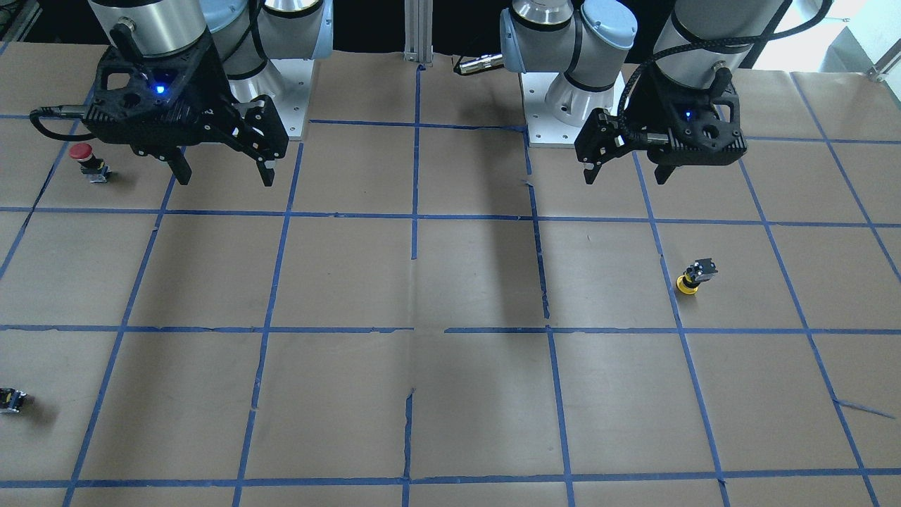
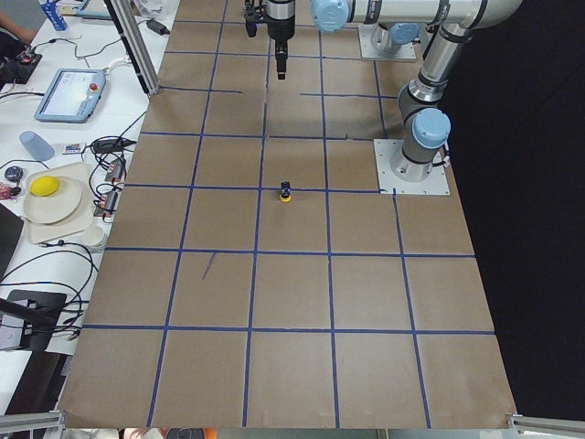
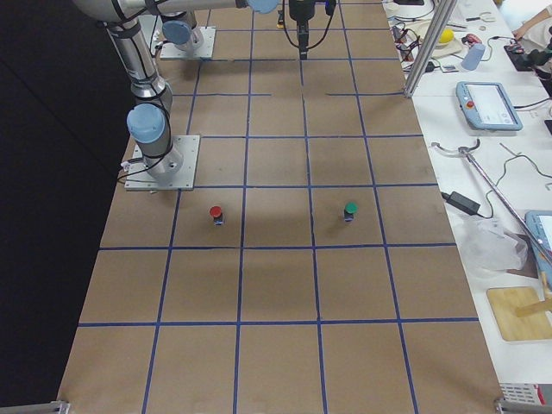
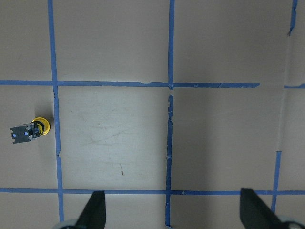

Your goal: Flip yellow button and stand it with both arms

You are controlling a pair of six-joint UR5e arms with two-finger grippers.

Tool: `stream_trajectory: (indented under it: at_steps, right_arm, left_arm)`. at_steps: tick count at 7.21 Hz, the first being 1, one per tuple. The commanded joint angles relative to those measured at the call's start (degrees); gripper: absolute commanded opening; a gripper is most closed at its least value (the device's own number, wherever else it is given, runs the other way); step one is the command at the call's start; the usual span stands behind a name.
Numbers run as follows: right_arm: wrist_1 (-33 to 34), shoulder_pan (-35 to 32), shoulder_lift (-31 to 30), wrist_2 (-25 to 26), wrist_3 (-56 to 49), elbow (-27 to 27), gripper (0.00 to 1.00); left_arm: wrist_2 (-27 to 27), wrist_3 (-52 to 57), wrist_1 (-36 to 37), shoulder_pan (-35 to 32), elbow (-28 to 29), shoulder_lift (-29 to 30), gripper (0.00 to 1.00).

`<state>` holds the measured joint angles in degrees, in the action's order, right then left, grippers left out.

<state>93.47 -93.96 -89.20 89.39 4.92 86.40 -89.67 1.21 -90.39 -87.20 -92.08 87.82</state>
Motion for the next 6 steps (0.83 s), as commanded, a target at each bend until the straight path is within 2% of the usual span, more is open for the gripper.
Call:
stream_trajectory:
  at_steps: [1,6]
  right_arm:
    - [0.04,0.0,0.07,0.0,0.0,0.0,1.0]
    - [0.05,0.0,-0.01,0.0,0.44,0.0,1.0]
  left_arm:
    - [-0.16,0.02,0.04,0.44,-0.02,0.25,1.0]
    - [-0.24,-0.07,0.12,1.94,-0.02,0.78,1.0]
